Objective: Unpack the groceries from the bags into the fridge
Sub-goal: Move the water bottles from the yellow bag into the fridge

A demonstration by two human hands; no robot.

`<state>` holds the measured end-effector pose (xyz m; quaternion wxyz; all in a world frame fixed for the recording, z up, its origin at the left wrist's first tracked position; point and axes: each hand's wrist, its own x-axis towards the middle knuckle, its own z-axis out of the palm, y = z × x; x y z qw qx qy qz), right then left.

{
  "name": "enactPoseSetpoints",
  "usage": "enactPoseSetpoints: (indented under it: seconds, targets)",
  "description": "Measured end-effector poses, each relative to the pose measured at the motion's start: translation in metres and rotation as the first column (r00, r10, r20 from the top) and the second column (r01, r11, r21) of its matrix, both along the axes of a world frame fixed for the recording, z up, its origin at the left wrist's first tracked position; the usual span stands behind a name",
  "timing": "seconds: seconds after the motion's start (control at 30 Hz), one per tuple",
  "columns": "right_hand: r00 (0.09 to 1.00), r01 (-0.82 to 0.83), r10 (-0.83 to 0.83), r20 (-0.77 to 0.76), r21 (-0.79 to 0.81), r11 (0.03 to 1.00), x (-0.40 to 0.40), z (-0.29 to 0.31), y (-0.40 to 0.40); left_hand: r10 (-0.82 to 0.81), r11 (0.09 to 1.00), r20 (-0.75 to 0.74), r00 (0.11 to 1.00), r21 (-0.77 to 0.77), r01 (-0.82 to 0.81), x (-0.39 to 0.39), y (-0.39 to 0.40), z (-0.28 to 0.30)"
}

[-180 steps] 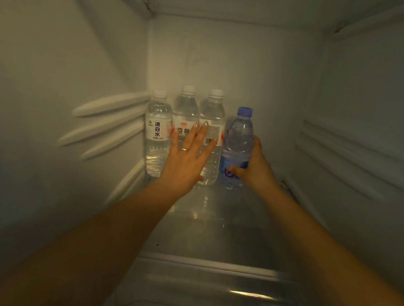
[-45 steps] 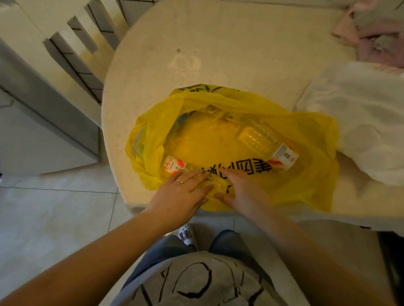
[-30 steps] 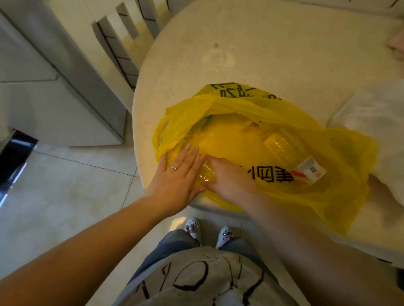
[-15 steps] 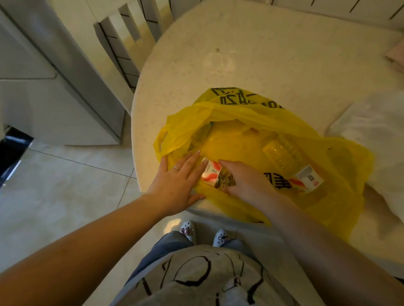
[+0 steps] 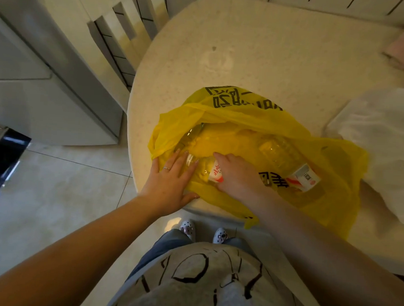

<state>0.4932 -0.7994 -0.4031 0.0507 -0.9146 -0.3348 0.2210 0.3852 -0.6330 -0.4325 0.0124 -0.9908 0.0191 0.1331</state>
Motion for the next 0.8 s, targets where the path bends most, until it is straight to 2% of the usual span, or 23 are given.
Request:
enactPoseSetpoints:
  seconds: [0.07, 0.17, 0.27, 0.33, 0.4, 0.47, 0.53, 0.6, 0.67, 0.8]
  targets:
    - [1.000, 0.000, 0.000, 0.023, 0.013, 1.000, 0.002, -0.003, -0.001, 0.012, 1.000, -0.003, 1.000, -0.027, -0.012, 0.000, -0.001, 0.001]
    - [0.998, 0.066, -0.064, -0.022, 0.103, 0.992, 0.006, 0.000, -0.010, 0.039, 0.992, 0.035, 0.999, -0.120, -0.034, 0.005, -0.006, 0.013]
    - [0.990, 0.144, -0.140, -0.034, 0.282, 0.949, 0.011, 0.013, -0.022, 0.130, 0.951, 0.196, 0.972, -0.300, -0.067, 0.018, -0.015, 0.035]
    - [0.973, 0.229, -0.208, -0.095, 0.421, 0.878, 0.015, 0.027, -0.031, 0.291, 0.853, 0.277, 0.916, -0.508, -0.117, 0.030, -0.023, 0.052]
    - [0.944, 0.329, -0.259, -0.204, 0.544, 0.772, 0.020, 0.041, -0.037, 0.404, 0.698, 0.231, 0.885, -0.703, -0.135, 0.044, -0.031, 0.068]
    - [0.915, 0.403, -0.262, -0.308, 0.637, 0.657, 0.024, 0.050, -0.042, 0.431, 0.550, 0.165, 0.887, -0.828, -0.114, 0.057, -0.037, 0.077]
    - [0.891, 0.451, -0.244, -0.384, 0.684, 0.573, 0.027, 0.056, -0.047, 0.399, 0.466, 0.122, 0.909, -0.881, -0.086, 0.067, -0.043, 0.083]
    - [0.876, 0.475, -0.208, -0.436, 0.698, 0.537, 0.029, 0.057, -0.048, 0.332, 0.481, 0.124, 0.935, -0.875, -0.054, 0.073, -0.047, 0.084]
    - [0.868, 0.481, -0.185, -0.460, 0.689, 0.542, 0.031, 0.053, -0.050, 0.282, 0.521, 0.150, 0.948, -0.853, -0.020, 0.077, -0.052, 0.081]
    - [0.851, 0.502, -0.166, -0.498, 0.680, 0.534, 0.029, 0.043, -0.055, 0.283, 0.520, 0.153, 0.947, -0.854, -0.018, 0.076, -0.059, 0.072]
